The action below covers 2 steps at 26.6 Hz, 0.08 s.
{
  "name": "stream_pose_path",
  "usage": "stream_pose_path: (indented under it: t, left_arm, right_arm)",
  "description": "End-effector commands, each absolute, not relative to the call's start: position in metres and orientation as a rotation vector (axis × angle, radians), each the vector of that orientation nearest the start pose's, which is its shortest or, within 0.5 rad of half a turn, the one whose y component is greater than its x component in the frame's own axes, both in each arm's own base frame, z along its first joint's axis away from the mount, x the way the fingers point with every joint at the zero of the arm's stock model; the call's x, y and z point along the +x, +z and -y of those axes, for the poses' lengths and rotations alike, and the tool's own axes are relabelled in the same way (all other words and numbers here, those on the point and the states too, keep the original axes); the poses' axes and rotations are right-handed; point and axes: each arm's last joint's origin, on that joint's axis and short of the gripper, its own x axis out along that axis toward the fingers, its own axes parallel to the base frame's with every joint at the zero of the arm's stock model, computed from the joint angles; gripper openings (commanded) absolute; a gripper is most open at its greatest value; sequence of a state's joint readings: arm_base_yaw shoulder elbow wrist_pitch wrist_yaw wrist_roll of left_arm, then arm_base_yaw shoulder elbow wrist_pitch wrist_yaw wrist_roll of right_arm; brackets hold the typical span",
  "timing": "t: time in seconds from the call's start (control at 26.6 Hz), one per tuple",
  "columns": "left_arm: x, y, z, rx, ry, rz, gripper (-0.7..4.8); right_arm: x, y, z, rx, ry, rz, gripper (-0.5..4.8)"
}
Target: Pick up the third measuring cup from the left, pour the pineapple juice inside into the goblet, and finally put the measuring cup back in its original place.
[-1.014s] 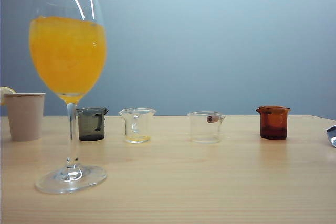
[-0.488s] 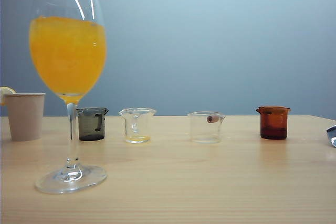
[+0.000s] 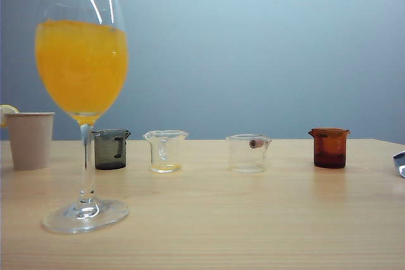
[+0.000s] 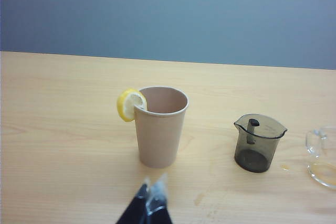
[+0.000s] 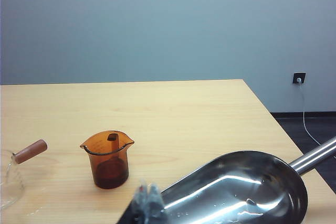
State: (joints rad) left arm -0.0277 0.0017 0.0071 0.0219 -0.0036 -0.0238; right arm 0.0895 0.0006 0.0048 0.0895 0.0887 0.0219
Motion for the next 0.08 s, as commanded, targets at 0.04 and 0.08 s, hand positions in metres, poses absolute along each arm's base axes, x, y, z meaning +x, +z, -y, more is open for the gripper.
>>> stream_pose_path:
  t: [0.04, 0.08]
  left_arm:
    - [0.0972, 0.1694, 0.0025, -0.027, -0.024, 0.038, -0.02]
    - [0.0972, 0.1694, 0.0025, -0.027, -0.024, 0.038, -0.02]
  right_arm:
    - [0.097, 0.1735, -0.0061, 0.032, 0.003, 0.1, -0.05]
    - [0.097, 0.1735, -0.0061, 0.032, 0.003, 0.1, -0.05]
